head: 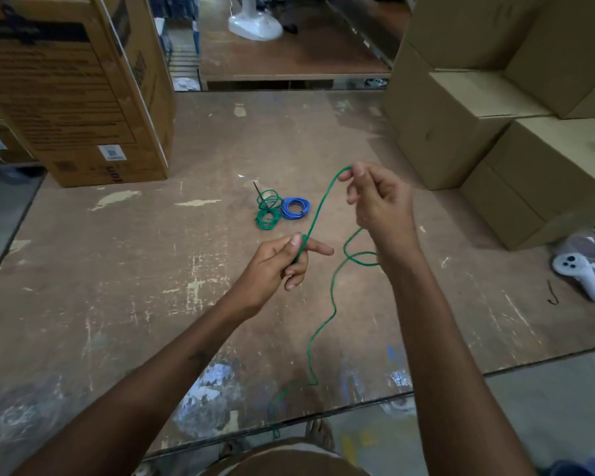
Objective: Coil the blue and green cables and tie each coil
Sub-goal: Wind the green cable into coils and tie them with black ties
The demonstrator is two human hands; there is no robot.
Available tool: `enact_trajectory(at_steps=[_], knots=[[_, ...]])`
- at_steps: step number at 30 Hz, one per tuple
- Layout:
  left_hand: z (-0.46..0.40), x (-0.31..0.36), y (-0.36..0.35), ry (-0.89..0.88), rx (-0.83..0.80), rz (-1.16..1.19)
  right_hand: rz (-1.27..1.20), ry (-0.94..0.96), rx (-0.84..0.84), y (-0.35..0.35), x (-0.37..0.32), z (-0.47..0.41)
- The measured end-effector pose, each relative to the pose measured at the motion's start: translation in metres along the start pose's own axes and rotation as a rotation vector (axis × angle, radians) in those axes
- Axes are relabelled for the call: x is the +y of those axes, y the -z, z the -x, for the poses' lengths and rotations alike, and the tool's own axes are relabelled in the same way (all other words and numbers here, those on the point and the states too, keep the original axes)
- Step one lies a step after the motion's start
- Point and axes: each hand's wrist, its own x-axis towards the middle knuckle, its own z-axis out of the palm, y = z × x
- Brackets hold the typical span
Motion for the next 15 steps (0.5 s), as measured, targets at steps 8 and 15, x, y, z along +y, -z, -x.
enact_trajectory(at_steps=[8,15], knots=[[-0.002,0.05,0.002,-0.026,-0.099,0.385,-0.025,-0.242,-0.248,-0.052,0.085,0.029],[-0.029,0.06,0.008,-0.154,0.354,0.343,0.148,-0.164,-0.548,-0.057,0.047,0.119]])
